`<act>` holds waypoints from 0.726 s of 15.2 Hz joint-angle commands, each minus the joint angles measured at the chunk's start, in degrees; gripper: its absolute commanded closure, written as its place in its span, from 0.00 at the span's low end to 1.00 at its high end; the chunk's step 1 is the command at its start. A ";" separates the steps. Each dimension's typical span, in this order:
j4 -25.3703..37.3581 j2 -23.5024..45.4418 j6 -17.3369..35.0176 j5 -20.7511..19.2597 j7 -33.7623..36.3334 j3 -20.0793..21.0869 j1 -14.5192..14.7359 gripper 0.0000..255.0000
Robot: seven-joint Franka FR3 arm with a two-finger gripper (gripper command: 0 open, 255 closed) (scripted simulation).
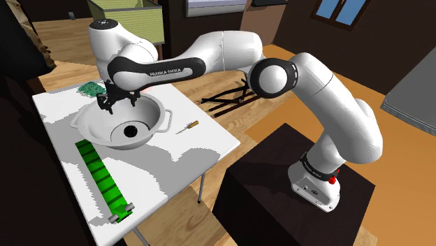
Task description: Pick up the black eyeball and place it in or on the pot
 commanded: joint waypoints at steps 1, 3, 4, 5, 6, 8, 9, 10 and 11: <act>0.00 0.00 0.00 0.00 0.00 0.00 0.00 0.00; 0.00 0.00 0.00 0.00 0.00 0.00 0.00 0.00; -0.56 -1.31 -0.82 0.22 0.05 0.29 -0.22 0.00; -0.90 -2.51 -1.73 0.45 0.05 0.56 -0.38 0.00; -1.02 -3.61 -2.72 0.69 0.01 0.83 -0.47 0.00; -0.95 -4.40 -3.57 0.88 -0.05 1.02 -0.49 0.00; -0.98 -4.41 -3.56 0.88 -0.05 1.02 -0.50 0.00; -0.96 -4.40 -3.57 0.88 -0.05 1.02 -0.49 0.00; -0.96 -4.40 -3.57 0.88 -0.05 1.02 -0.49 0.00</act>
